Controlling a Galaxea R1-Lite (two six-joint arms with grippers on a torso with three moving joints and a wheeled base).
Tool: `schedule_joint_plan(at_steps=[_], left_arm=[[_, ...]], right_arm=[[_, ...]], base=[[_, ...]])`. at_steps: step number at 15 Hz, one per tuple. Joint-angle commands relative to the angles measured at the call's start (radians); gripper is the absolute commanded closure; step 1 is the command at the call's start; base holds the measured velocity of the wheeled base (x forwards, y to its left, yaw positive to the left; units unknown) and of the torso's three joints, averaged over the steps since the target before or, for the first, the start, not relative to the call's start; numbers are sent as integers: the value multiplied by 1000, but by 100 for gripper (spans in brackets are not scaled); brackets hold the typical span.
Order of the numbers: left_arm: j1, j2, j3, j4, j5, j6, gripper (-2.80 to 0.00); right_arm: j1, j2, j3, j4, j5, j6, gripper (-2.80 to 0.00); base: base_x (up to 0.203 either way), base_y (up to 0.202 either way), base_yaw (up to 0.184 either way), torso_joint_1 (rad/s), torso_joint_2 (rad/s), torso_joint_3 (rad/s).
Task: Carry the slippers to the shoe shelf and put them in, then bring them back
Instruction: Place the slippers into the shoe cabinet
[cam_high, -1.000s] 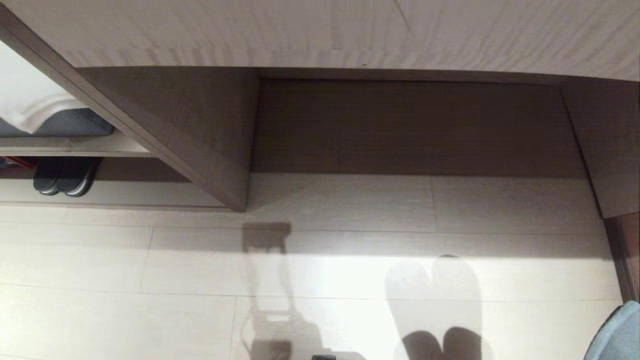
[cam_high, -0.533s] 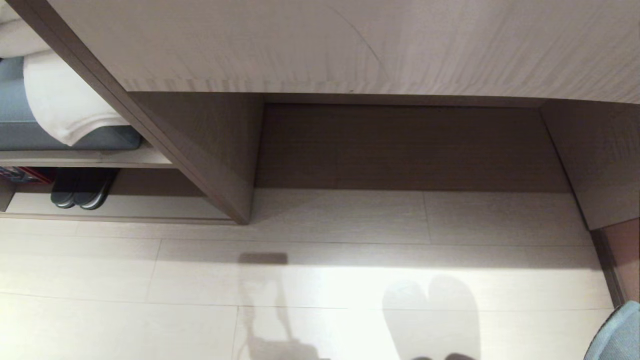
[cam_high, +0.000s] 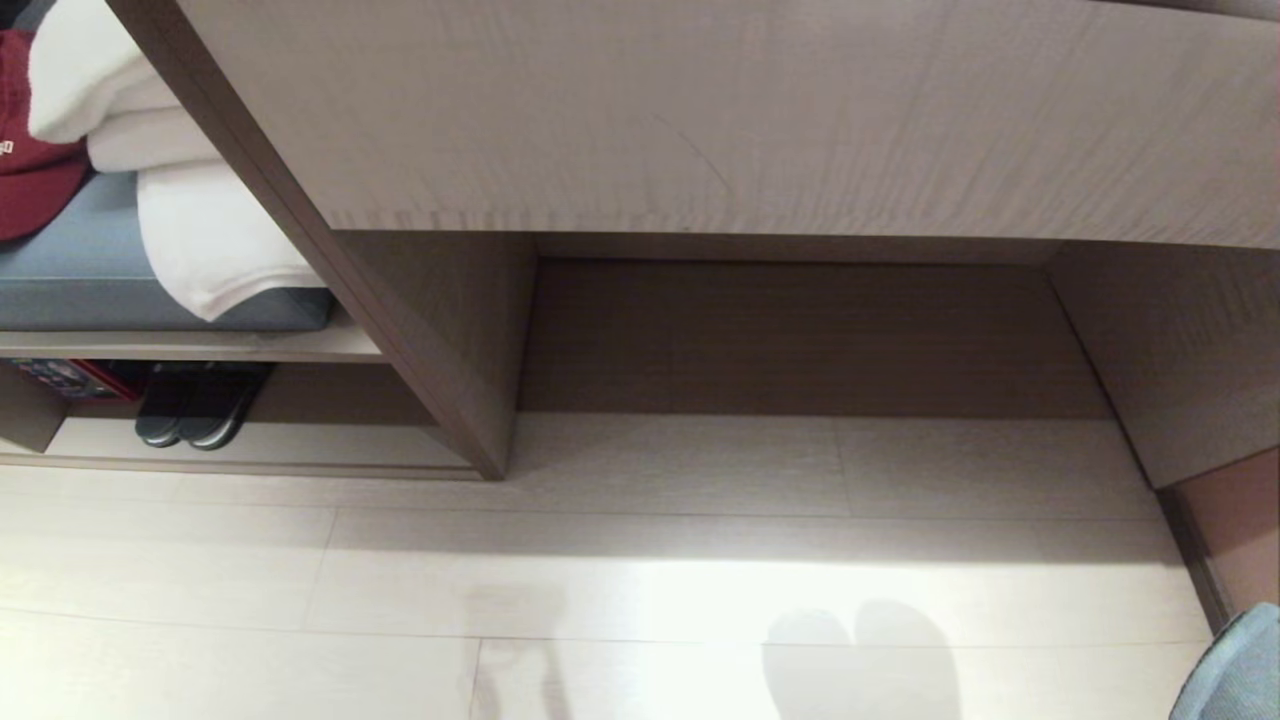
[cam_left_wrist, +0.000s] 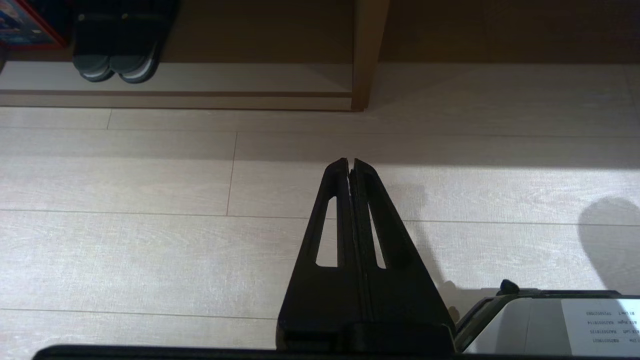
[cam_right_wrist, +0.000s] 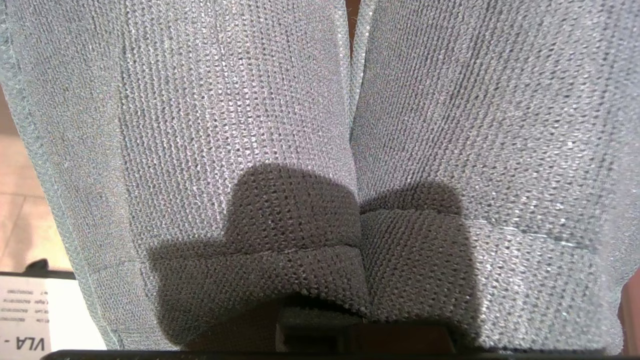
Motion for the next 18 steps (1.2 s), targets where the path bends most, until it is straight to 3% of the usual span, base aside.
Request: schedule_joint_plan(at_steps=[1, 18], left_arm=[[0, 1, 0, -1, 0, 0, 0], [0, 1, 0, -1, 0, -3, 0]], right_arm=[[1, -1, 0, 0, 0, 0, 0], [1, -1, 0, 0, 0, 0, 0]], base=[[0, 0, 0, 1, 1, 201], [0, 0, 0, 2, 1, 203]])
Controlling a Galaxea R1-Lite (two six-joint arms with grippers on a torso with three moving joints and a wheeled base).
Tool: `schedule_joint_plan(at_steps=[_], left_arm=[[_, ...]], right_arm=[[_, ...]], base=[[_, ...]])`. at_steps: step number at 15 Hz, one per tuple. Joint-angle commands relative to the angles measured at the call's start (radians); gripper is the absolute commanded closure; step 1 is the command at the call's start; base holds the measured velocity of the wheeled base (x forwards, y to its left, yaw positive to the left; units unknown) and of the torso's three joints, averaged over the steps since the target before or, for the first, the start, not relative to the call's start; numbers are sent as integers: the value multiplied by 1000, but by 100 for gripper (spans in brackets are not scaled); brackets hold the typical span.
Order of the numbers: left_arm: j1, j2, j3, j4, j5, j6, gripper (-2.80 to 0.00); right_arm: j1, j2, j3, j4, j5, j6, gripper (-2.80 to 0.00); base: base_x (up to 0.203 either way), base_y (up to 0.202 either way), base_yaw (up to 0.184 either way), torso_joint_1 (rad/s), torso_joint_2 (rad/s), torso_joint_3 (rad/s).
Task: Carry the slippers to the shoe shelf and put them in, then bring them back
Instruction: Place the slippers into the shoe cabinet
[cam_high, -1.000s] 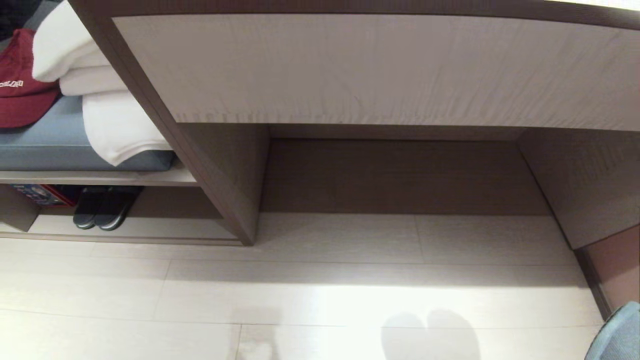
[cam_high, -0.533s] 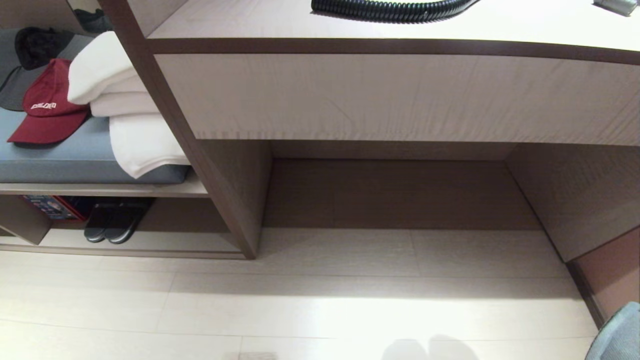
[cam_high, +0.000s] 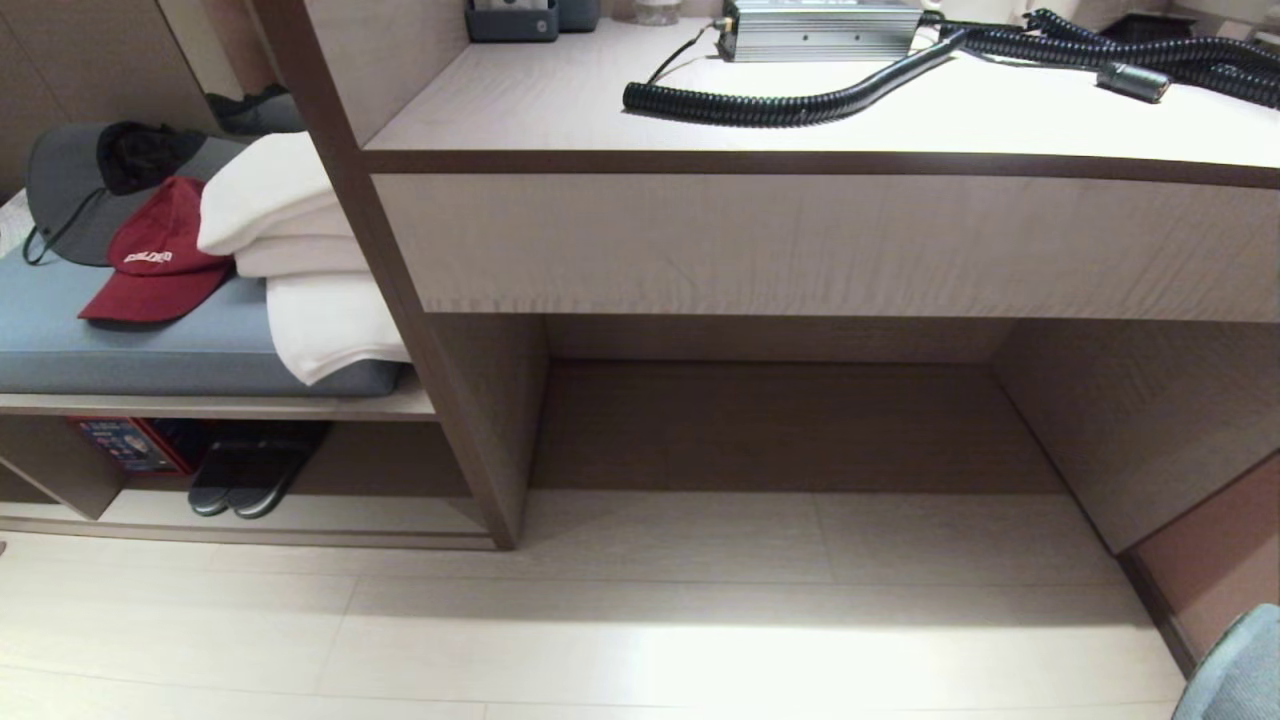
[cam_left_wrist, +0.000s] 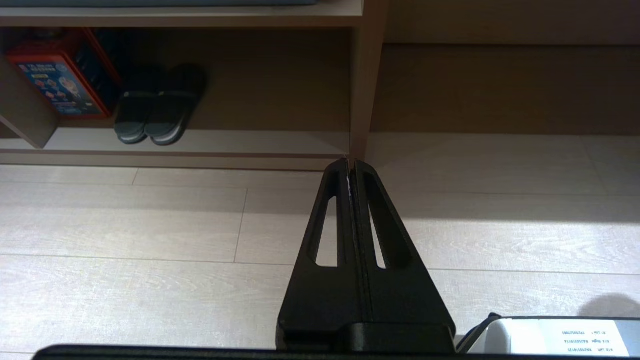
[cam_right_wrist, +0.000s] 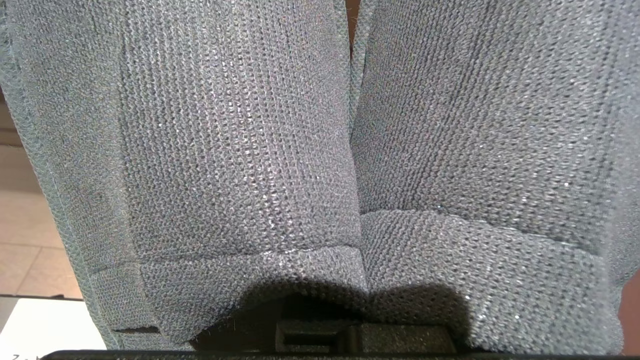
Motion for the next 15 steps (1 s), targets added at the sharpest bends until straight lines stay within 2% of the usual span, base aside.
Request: schedule_joint_plan(at_steps=[1, 15], left_arm=[[0, 1, 0, 0, 0, -1, 0], [0, 1, 0, 0, 0, -1, 0]], right_arm=[[-1, -2, 0, 0, 0, 0, 0], [0, -2, 0, 0, 0, 0, 0]], base=[[0, 0, 0, 5, 2, 198], [0, 0, 0, 3, 0, 203]])
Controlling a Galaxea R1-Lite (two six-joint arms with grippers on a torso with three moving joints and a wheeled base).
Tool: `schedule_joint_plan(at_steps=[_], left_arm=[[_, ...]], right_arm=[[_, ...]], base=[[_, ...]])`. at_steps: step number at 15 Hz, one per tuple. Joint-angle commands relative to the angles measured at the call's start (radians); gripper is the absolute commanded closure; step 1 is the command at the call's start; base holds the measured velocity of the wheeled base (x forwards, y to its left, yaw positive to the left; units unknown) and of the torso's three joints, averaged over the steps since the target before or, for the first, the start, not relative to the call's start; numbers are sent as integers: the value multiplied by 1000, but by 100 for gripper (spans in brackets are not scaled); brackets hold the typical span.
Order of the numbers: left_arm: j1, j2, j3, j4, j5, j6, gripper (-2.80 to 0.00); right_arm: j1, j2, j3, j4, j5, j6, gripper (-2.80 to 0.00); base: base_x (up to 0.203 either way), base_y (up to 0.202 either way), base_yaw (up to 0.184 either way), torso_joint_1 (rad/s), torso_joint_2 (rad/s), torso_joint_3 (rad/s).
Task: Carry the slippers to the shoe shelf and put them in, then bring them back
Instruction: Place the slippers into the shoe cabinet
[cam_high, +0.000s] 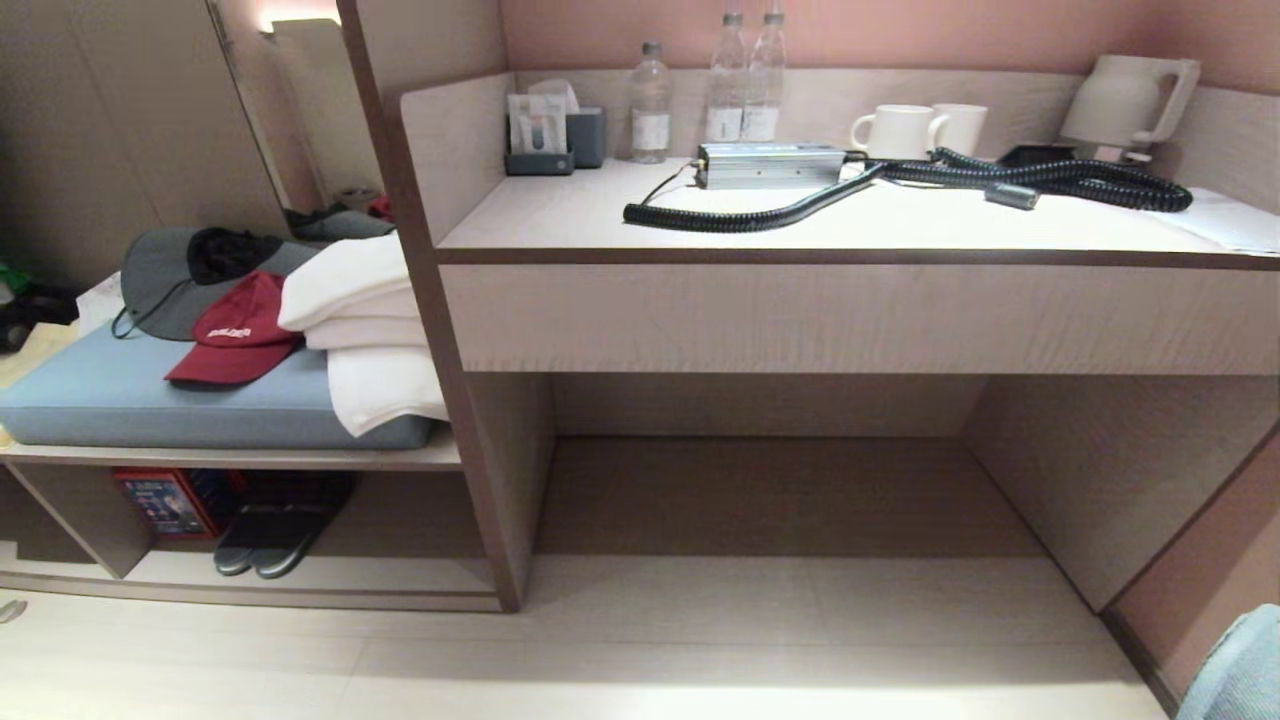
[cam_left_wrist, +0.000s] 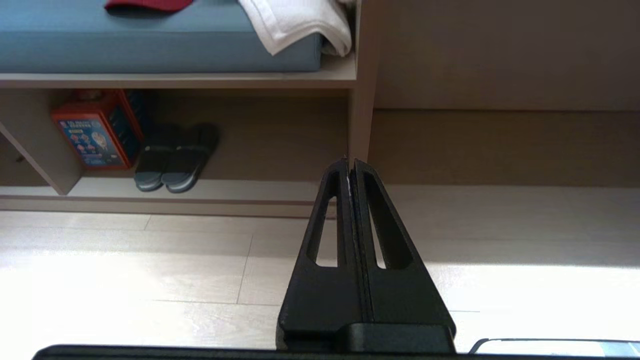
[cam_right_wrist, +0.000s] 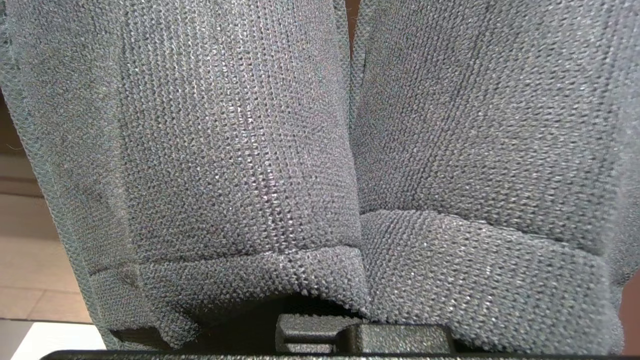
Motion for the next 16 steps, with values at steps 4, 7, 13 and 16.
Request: schedule_joint_plan(at_steps=[4, 7, 13, 16], left_arm=[[0, 1, 0, 0, 0, 4, 0], [0, 1, 0, 0, 0, 3, 0], [0, 1, 0, 0, 0, 1, 0], [0, 1, 0, 0, 0, 1, 0]], right_arm=[[0, -2, 0, 0, 0, 0, 0], [0, -2, 0, 0, 0, 0, 0], [0, -2, 0, 0, 0, 0, 0], [0, -2, 0, 0, 0, -1, 0]], base=[[0, 0, 0, 5, 4, 176], [0, 0, 0, 4, 4, 43], [0, 0, 0, 0, 0, 0], [3, 137, -2, -2, -1, 1]])
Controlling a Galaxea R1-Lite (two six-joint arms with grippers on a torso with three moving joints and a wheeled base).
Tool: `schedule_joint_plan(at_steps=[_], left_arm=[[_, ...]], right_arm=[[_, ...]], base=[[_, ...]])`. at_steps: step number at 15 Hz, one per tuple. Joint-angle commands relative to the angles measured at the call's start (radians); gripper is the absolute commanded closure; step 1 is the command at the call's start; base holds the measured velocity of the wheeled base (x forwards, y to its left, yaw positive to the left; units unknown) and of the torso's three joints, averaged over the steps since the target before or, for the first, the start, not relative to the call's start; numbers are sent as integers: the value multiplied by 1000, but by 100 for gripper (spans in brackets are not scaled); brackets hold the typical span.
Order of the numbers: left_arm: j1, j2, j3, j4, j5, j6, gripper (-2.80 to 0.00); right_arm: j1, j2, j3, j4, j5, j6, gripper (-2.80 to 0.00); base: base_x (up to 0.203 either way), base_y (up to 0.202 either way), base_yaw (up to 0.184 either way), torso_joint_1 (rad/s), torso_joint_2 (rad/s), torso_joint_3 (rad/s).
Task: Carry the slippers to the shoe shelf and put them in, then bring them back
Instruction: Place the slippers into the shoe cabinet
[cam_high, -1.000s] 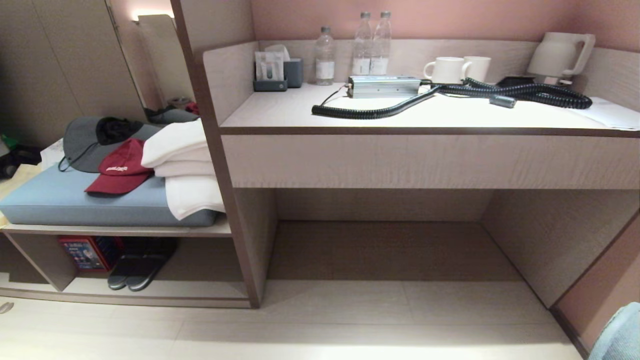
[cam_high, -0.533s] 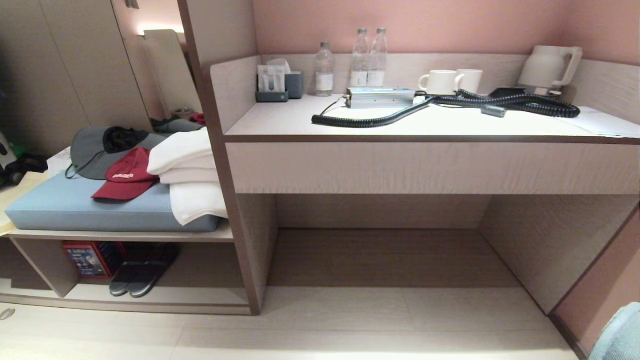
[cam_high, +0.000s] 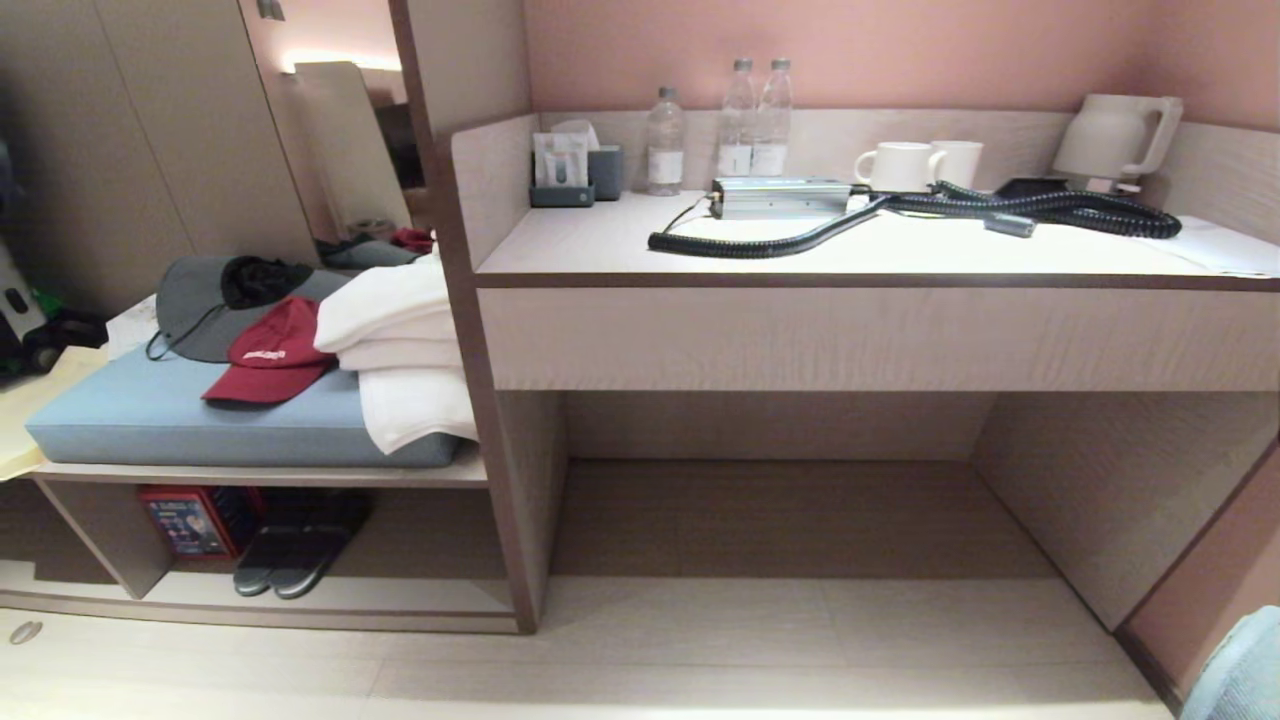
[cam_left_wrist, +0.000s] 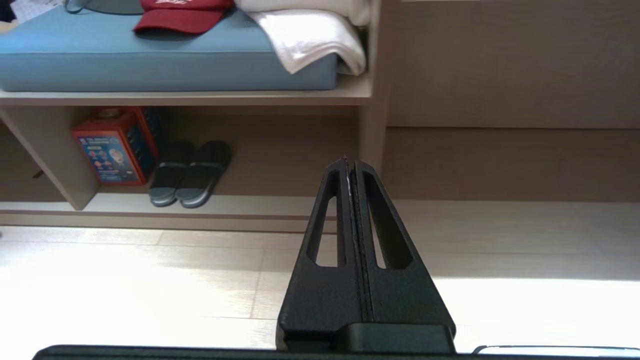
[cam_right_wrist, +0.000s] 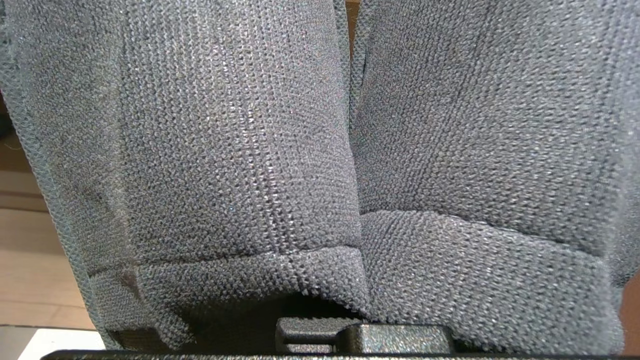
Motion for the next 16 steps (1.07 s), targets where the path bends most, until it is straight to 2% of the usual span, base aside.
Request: schedule_joint_plan(at_steps=[1, 16], left_arm=[[0, 1, 0, 0, 0, 0, 0], [0, 1, 0, 0, 0, 0, 0]], right_arm=[[0, -2, 0, 0, 0, 0, 0], [0, -2, 0, 0, 0, 0, 0]], base=[[0, 198, 1, -2, 7, 7], [0, 196, -3, 2, 3, 5]])
